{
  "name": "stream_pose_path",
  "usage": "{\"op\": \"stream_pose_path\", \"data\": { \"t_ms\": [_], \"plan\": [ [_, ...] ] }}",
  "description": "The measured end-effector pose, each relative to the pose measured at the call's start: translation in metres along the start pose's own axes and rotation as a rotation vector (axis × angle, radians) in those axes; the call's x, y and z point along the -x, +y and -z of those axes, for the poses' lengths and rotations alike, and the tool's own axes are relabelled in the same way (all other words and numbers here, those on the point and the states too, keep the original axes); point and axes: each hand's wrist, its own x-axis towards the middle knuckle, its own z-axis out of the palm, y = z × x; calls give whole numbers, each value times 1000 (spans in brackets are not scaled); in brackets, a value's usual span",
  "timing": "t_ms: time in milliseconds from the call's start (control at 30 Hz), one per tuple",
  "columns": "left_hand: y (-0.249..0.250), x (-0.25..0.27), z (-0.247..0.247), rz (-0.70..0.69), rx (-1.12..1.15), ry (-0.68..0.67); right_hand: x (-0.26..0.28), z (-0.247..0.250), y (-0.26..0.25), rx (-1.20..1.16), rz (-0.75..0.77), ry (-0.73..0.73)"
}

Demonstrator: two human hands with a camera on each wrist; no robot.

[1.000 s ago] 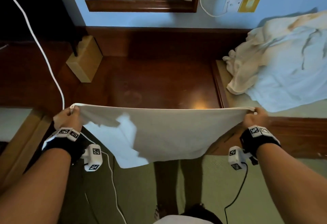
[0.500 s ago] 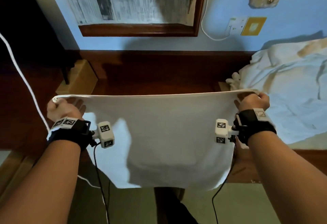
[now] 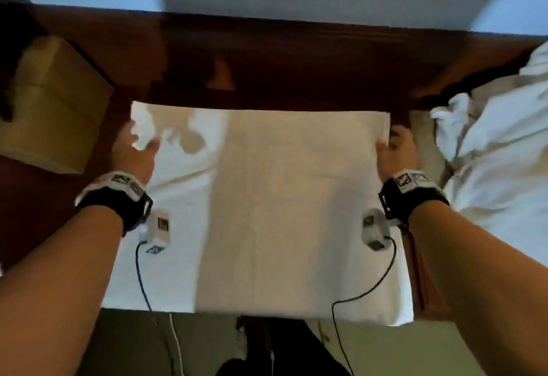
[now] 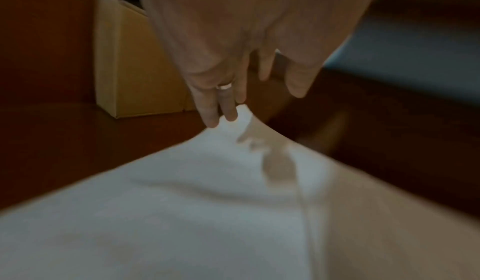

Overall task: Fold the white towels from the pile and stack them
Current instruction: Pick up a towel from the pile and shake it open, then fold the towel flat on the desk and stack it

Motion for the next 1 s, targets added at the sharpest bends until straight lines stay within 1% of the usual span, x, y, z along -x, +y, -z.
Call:
{"op": "stream_pose_path", "data": {
  "t_ms": [67, 100, 133, 167, 200, 267, 333, 433, 533, 633, 667, 733, 800, 833, 900, 933, 1000],
  "plan": [
    [-52, 23, -34, -42, -432, -250, 35, -23, 45, 340, 101, -208],
    [-79, 40, -46, -58, -611, -347, 60, -30, 66, 517, 152, -284],
    [-97, 63, -52, -70, -788, -425, 79, -35, 93, 648, 177, -341],
    [-119, 73, -54, -63, -893, -472, 104, -36, 109, 733, 169, -380],
    [-128, 86, -52, -37, -909, -472, 123, -35, 122, 771, 130, -416],
    [-143, 95, -49, -23, -923, -469, 148, -35, 136, 800, 81, -478],
    [-143, 91, -48, -46, -948, -463, 145, -36, 135, 822, 86, -497],
    [-131, 47, -54, -85, -952, -436, 106, -46, 119, 832, 103, -478],
    [-108, -5, -66, -174, -958, -392, 56, -61, 98, 817, 136, -437],
    [-87, -31, -72, -224, -853, -390, 18, -70, 79, 780, 101, -441],
    [-84, -27, -72, -230, -837, -394, 14, -69, 76, 783, 92, -445],
    [-89, -1, -70, -217, -889, -406, 26, -63, 78, 812, 96, -439],
    [-107, 42, -66, -184, -939, -425, 65, -55, 90, 845, 99, -446],
    [-119, 67, -64, -155, -944, -452, 92, -51, 102, 850, 93, -473],
    [-134, 96, -58, -97, -929, -481, 134, -42, 118, 853, 85, -535],
    [-136, 100, -57, -71, -921, -485, 140, -40, 124, 859, 75, -557],
    [-133, 88, -58, -58, -934, -470, 126, -41, 124, 876, 70, -565]
  ]
}}
